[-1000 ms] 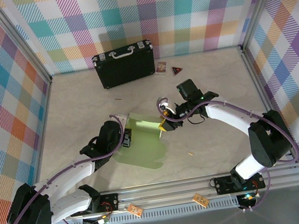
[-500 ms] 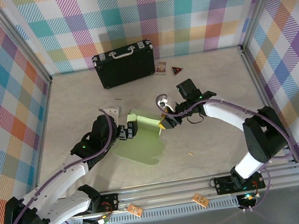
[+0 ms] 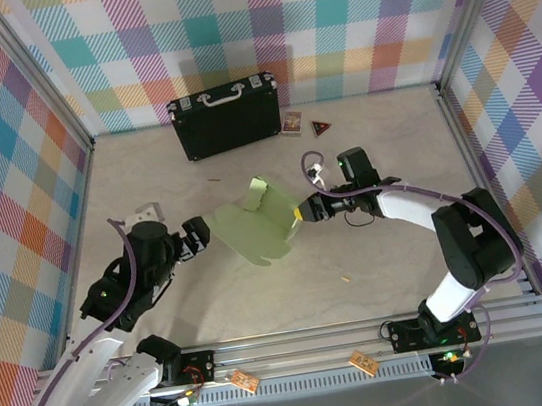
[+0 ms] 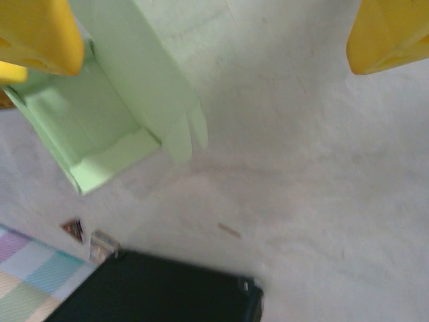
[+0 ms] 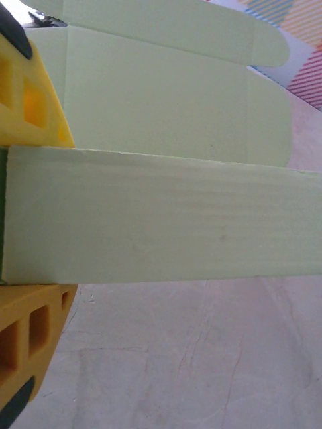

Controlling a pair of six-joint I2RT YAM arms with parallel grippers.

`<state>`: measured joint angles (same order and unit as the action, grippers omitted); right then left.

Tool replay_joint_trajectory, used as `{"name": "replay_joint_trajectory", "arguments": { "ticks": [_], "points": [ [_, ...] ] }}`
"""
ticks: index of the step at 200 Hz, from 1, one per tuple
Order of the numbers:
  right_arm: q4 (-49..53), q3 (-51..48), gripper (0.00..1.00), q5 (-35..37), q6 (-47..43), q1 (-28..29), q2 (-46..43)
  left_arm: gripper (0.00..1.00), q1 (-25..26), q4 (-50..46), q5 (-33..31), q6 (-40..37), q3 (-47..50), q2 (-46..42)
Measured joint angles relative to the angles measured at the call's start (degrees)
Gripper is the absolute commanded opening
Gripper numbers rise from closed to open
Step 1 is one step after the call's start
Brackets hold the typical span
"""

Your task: Fold the paper box

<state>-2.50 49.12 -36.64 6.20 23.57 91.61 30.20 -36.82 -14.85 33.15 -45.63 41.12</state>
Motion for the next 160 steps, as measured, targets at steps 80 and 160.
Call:
{"name": "replay_joint_trajectory", "arguments": {
  "ticks": [80,160],
  "points": [
    [-17.57,-6.12,0.32,3.32,17.16,0.0,2.8,0.99,-0.02,6.27,13.42,11.69,7.54,7.89],
    [-28.52,-10.91,0.31,6.47,25.38,0.5,4.26,0.79,-0.02,10.64,13.88,11.08,-3.45,25.2]
  ]
}}
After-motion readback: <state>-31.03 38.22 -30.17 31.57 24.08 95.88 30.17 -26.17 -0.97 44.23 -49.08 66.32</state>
